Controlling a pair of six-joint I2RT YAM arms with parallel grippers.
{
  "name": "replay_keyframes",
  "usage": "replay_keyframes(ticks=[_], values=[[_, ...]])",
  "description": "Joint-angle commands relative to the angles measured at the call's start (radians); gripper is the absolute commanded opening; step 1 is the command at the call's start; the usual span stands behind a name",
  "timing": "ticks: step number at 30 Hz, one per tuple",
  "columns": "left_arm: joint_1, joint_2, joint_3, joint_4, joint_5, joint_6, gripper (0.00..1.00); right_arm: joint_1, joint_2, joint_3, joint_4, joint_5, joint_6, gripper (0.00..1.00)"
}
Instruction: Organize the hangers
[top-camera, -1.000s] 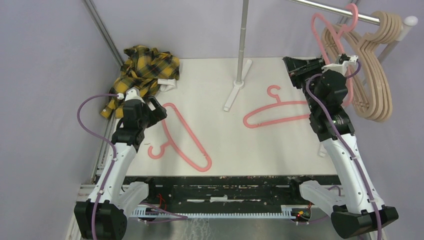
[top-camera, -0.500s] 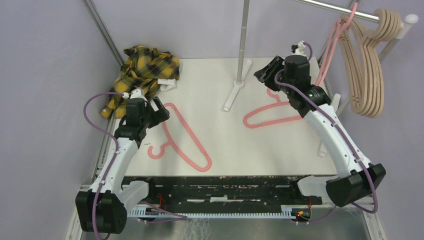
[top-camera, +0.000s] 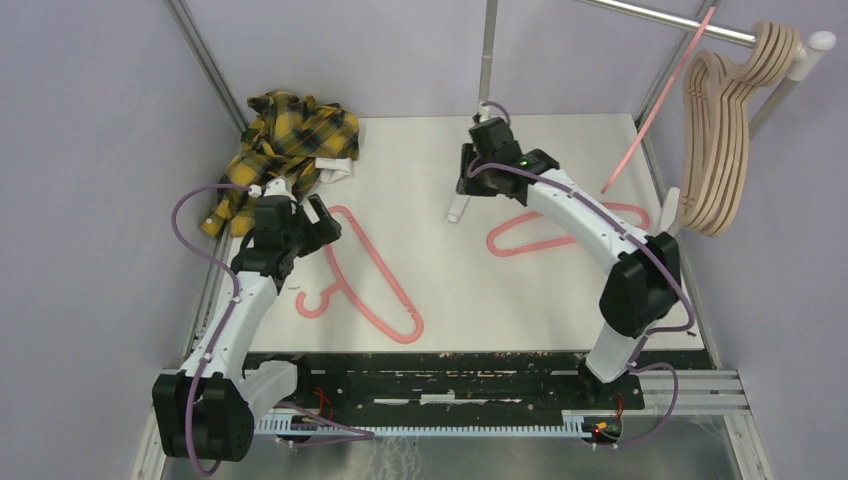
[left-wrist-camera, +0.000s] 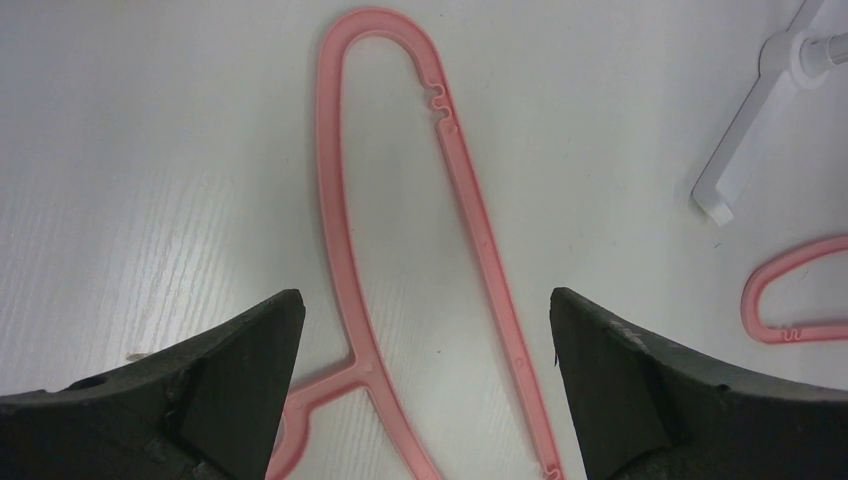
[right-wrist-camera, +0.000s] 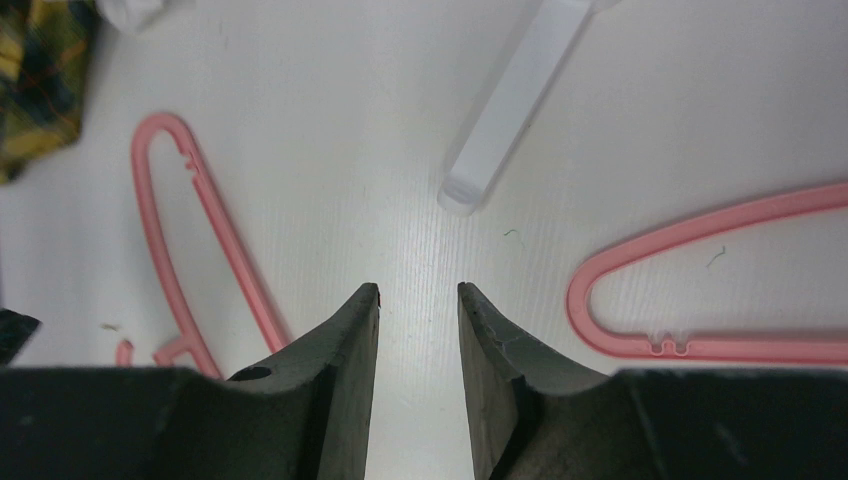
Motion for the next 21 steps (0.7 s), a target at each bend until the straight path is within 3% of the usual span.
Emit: replay_keyframes(ticks=[1, 9, 16, 21], values=[[0.006, -0.003, 0.029, 0.02, -0.004, 0.047, 0.99, 0.134, 0.059, 0.061, -0.027, -0.033, -0.202, 0.41], [0.035, 0.053, 0.093, -0.015, -0.017, -0.041, 0.99, 0.376, 0.188, 0.083, -0.028, -0.101, -0.354, 0.41], [0.154, 0.043, 0.126, -0.034, -0.009, -0.051, 0.99, 0.539, 0.314, 0.134, -0.011, -0.09, -0.368, 0.43], [0.248, 0.005, 0.111, -0.037, 0.009, -0.062, 0.99, 0.601, 0.407, 0.184, -0.011, -0.079, -0.366, 0.51]])
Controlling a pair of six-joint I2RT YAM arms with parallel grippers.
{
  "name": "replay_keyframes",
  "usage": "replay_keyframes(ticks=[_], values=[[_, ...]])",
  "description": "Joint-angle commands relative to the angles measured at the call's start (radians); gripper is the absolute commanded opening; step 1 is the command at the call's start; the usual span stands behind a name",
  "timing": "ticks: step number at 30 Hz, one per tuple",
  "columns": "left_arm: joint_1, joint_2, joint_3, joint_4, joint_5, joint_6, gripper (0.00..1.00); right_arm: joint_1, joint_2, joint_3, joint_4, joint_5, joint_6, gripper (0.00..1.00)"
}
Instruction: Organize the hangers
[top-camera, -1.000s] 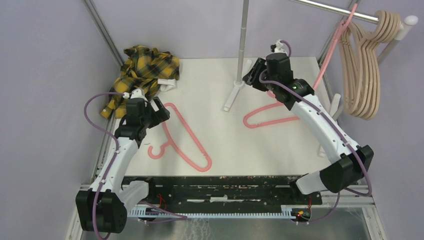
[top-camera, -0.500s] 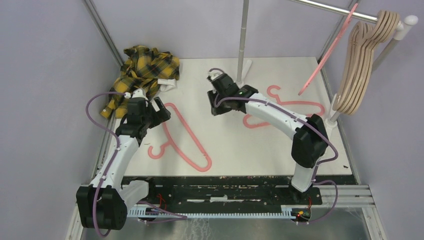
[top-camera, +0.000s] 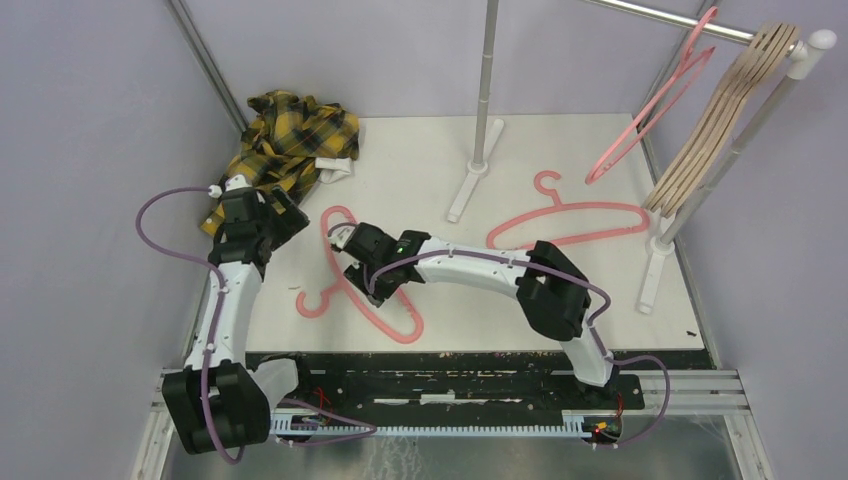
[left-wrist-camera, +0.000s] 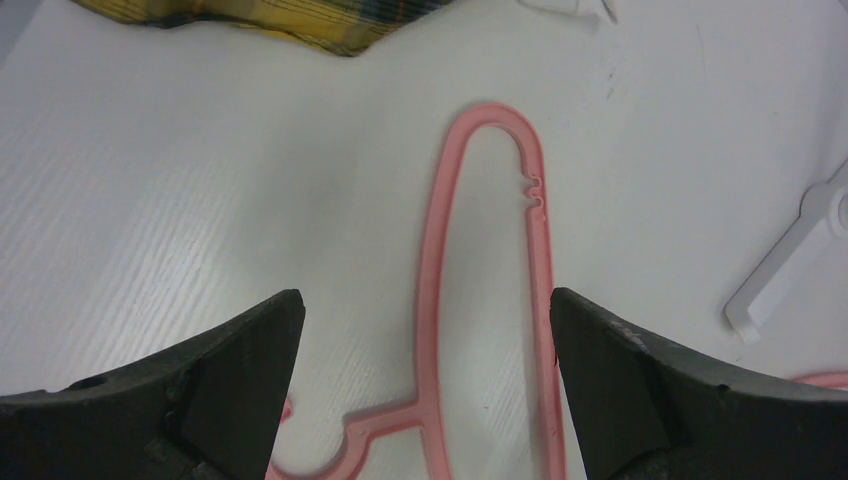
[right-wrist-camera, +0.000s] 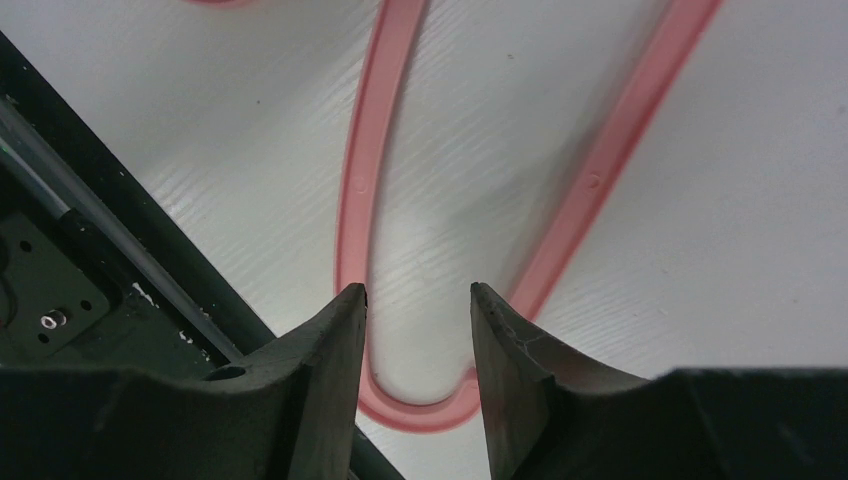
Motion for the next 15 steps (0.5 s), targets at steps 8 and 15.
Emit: replay_keyframes(ticks=[8, 15], values=[[0.095, -0.121, -0.027, 0.046, 0.0, -0.108, 0.99, 0.065, 0.153, 0.121, 0.013, 0.001, -0.018, 0.53], [0.108, -0.119, -0.034, 0.063, 0.009, -0.119, 0.99, 0.076, 0.191, 0.118, 0.02, -0.006, -0.019, 0.55]])
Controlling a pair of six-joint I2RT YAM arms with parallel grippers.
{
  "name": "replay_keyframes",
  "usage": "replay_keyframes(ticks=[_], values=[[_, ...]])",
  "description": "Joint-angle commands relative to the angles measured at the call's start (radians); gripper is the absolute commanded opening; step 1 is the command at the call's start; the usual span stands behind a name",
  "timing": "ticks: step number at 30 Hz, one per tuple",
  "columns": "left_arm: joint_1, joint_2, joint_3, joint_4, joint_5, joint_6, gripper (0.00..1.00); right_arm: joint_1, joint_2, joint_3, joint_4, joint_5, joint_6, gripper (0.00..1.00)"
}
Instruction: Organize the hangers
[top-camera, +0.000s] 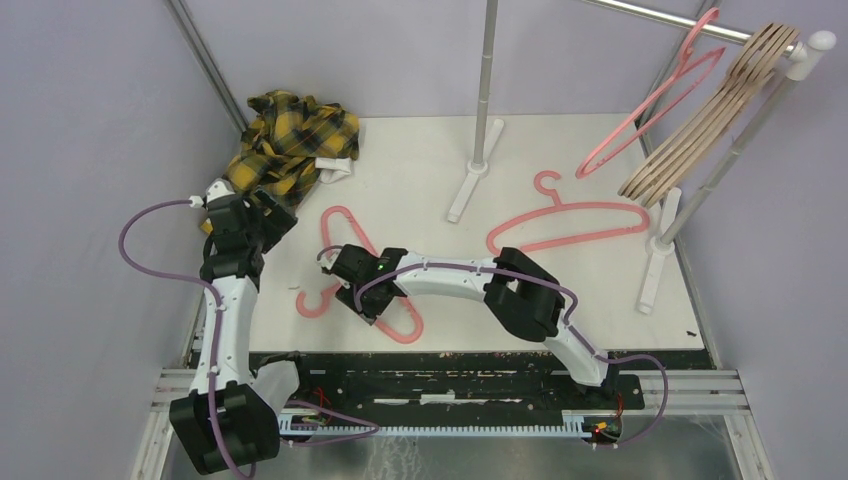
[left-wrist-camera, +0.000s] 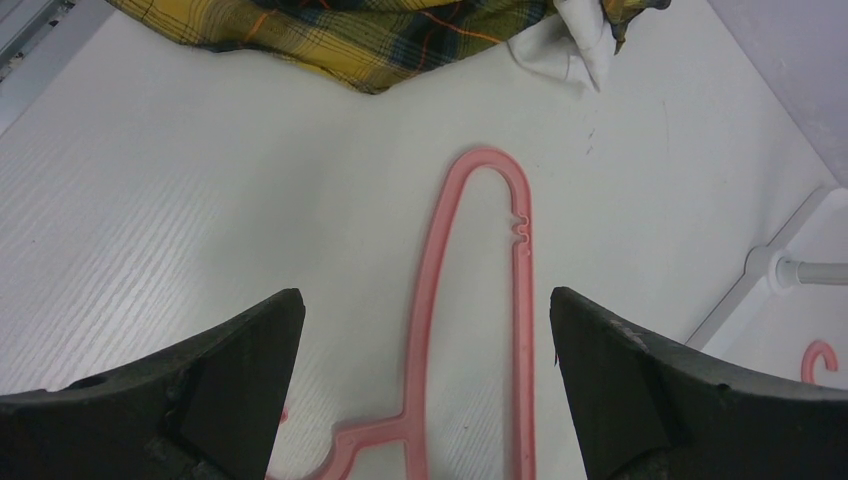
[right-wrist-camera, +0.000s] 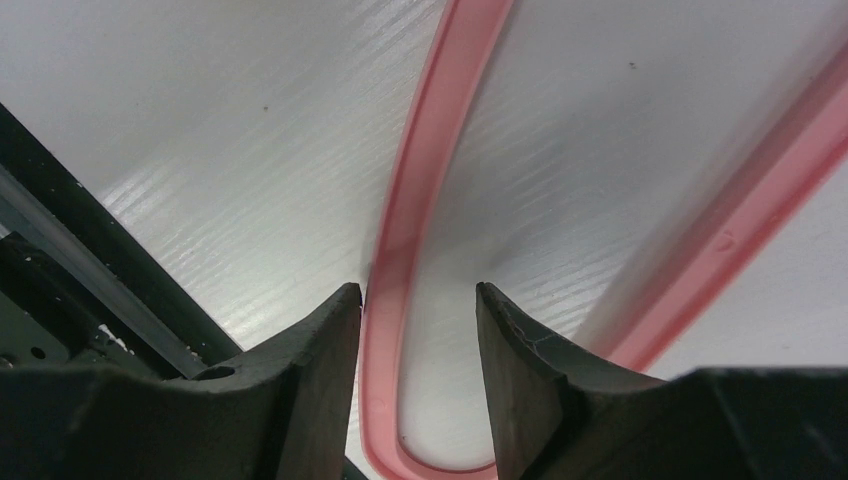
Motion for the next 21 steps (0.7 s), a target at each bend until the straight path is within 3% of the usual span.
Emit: replay_keyframes(ticks=[1, 6, 11, 15, 20, 21], values=[[0.012, -0.012, -0.008, 0.062, 0.012, -0.053, 0.99, 0.008, 0.019, 0.037, 0.019, 0.0, -0.012, 0.56], [0.012, -0.012, -0.019, 0.071, 0.023, -0.052, 0.99, 0.009, 0.061, 0.027, 0.022, 0.008, 0.004, 0.6], [0.013, -0.016, -0.024, 0.069, 0.022, -0.048, 0.99, 0.01, 0.051, -0.019, 0.038, 0.078, 0.017, 0.4], [0.013, -0.022, -0.026, 0.067, 0.022, -0.049, 0.99, 0.009, 0.037, -0.052, 0.037, 0.143, 0.017, 0.3], [0.014, -0.032, -0.02, 0.063, 0.028, -0.053, 0.99, -0.003, -0.015, -0.119, 0.065, 0.174, 0.052, 0.02], [0.014, -0.035, -0.016, 0.061, 0.03, -0.054, 0.99, -0.01, -0.041, -0.137, 0.075, 0.174, 0.064, 0.01]])
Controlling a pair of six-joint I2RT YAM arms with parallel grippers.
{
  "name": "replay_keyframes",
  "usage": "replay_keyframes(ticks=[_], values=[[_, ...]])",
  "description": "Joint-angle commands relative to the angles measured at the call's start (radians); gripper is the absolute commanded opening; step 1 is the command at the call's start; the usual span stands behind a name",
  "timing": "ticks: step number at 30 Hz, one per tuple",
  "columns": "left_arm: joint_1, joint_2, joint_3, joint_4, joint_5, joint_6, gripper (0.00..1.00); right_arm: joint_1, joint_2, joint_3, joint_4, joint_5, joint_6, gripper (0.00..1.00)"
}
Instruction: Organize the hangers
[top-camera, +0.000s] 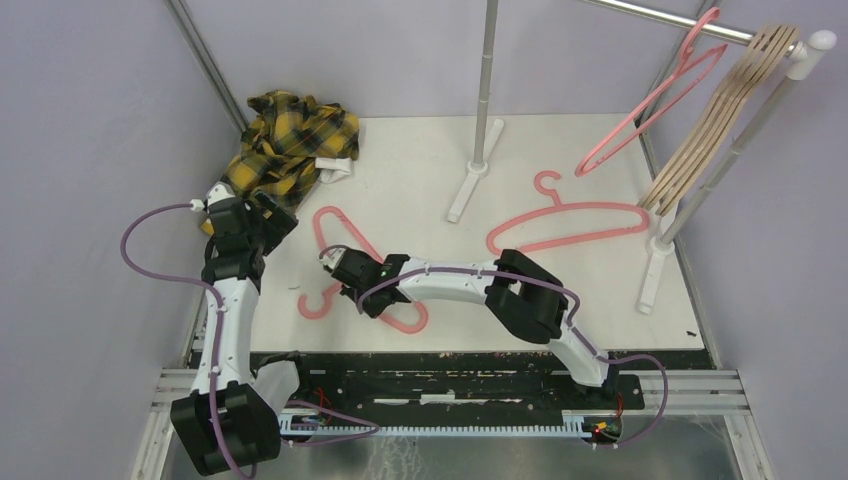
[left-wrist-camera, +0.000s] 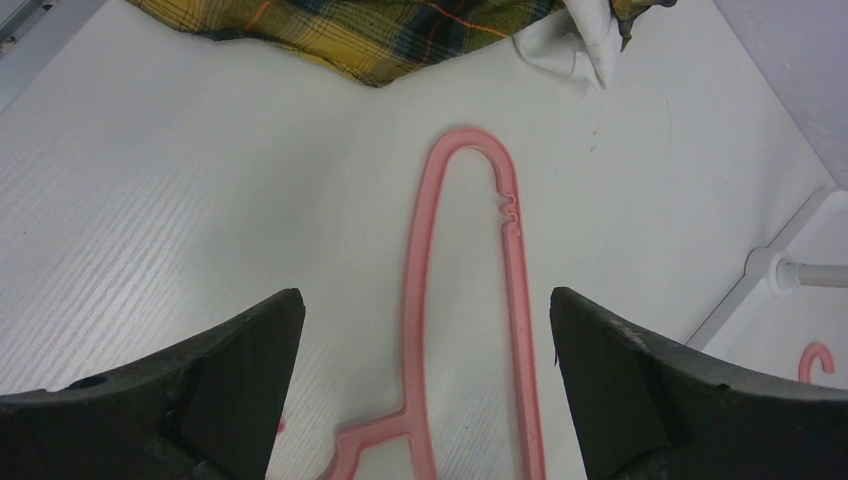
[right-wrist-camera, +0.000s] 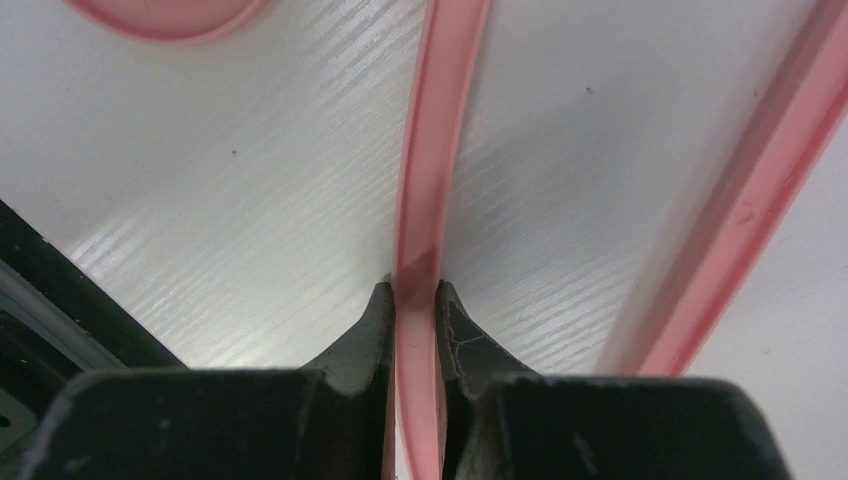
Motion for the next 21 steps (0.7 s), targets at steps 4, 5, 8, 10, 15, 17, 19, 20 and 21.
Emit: replay_keyframes(ticks=[4, 5, 8, 10, 15, 17, 19, 20, 21], values=[[0.006, -0.042, 0.033, 0.034, 0.033, -0.032, 0.99, -0.063, -0.201, -0.183, 0.037, 0.047, 0.087, 0.01], [0.006, -0.044, 0.038, 0.031, 0.035, -0.033, 0.99, -0.074, -0.246, -0.21, 0.04, 0.043, 0.096, 0.01], [0.006, -0.057, 0.047, 0.027, 0.044, -0.039, 0.99, -0.101, -0.384, -0.269, 0.042, 0.05, 0.115, 0.01], [0.006, -0.066, 0.049, 0.027, 0.057, -0.045, 0.99, -0.124, -0.475, -0.3, 0.041, 0.052, 0.139, 0.01], [0.006, -0.066, 0.04, 0.038, 0.102, -0.05, 0.99, -0.173, -0.671, -0.346, 0.066, 0.046, 0.222, 0.01], [0.006, -0.065, 0.035, 0.034, 0.113, -0.043, 0.99, -0.177, -0.735, -0.346, 0.06, 0.08, 0.243, 0.01], [0.006, -0.071, 0.029, 0.032, 0.121, -0.037, 0.99, -0.177, -0.801, -0.353, 0.051, 0.135, 0.266, 0.01], [0.006, -0.074, 0.026, 0.034, 0.126, -0.036, 0.99, -0.177, -0.839, -0.363, 0.054, 0.164, 0.284, 0.01], [0.005, -0.077, 0.023, 0.037, 0.133, -0.035, 0.99, -0.177, -0.879, -0.378, 0.061, 0.196, 0.304, 0.01]])
